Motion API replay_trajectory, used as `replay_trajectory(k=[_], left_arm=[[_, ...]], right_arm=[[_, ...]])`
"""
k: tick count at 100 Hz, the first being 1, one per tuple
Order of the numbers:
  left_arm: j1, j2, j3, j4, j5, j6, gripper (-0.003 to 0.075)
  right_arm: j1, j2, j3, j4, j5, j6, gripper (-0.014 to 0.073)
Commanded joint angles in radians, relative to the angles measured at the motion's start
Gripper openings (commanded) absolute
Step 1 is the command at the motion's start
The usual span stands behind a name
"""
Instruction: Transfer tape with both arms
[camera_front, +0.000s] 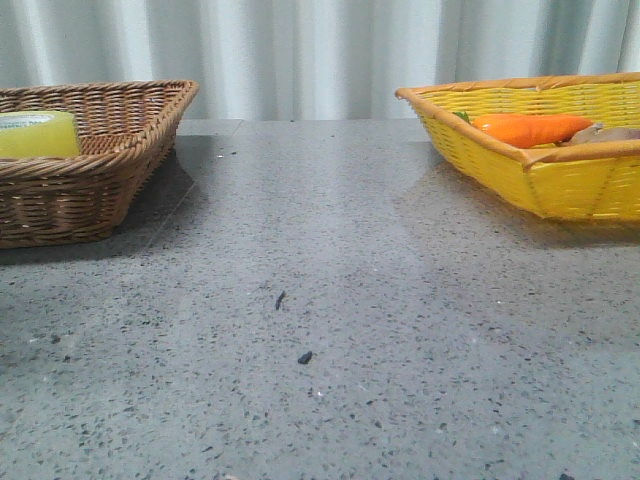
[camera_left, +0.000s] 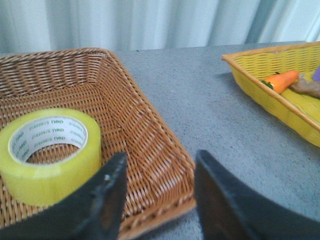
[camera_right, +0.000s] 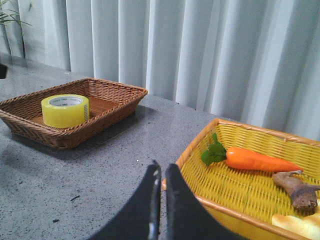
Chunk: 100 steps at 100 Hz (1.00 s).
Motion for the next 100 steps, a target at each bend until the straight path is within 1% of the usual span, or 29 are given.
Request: replay_trajectory(k=[1, 14, 67, 73, 77, 86, 92, 100], left_arm=[[-0.013, -0.069, 0.036, -0.013, -0.112, 0.000, 0.0138], [-0.013, -0.124, 0.060, -0.013, -0.106, 0.000, -0.0023], [-0.021, -0.137, 0.060, -0.025, -0.106, 0.000, -0.0020], [-0.042, -0.167, 0.067, 0.031, -0.120, 0.023, -0.0020], [-0.052, -0.199, 0.092, 0.075, -0.143, 0.031, -0.0020], [-0.053, -0.275, 0.184, 0.099, -0.205, 0.047, -0.0020], [-0.043, -0.332, 0.271, 0.115, -0.256, 0.070, -0.0020], [-0.007, -0.435, 0.383, 0.136, -0.270, 0.072, -0.0020]], right_arm=[[-0.005, 0.013, -0.013, -0.016, -0.089, -0.006, -0.0051], [-0.005, 0.013, -0.012, -0.016, -0.080, -0.006, -0.0051], [-0.005, 0.013, -0.012, -0.016, -0.079, -0.006, -0.0051], [-0.005, 0.013, -0.012, -0.016, -0.079, -0.006, -0.0051], [-0.005, 0.013, -0.012, -0.016, -0.079, -0.006, -0.0051], [-0.005, 0.013, -0.012, -0.016, -0.078, -0.006, -0.0051], [-0.005, 0.013, -0.012, -0.016, -0.078, -0.006, -0.0051], [-0.005, 0.013, -0.012, -0.016, -0.078, -0.006, -0.0051]])
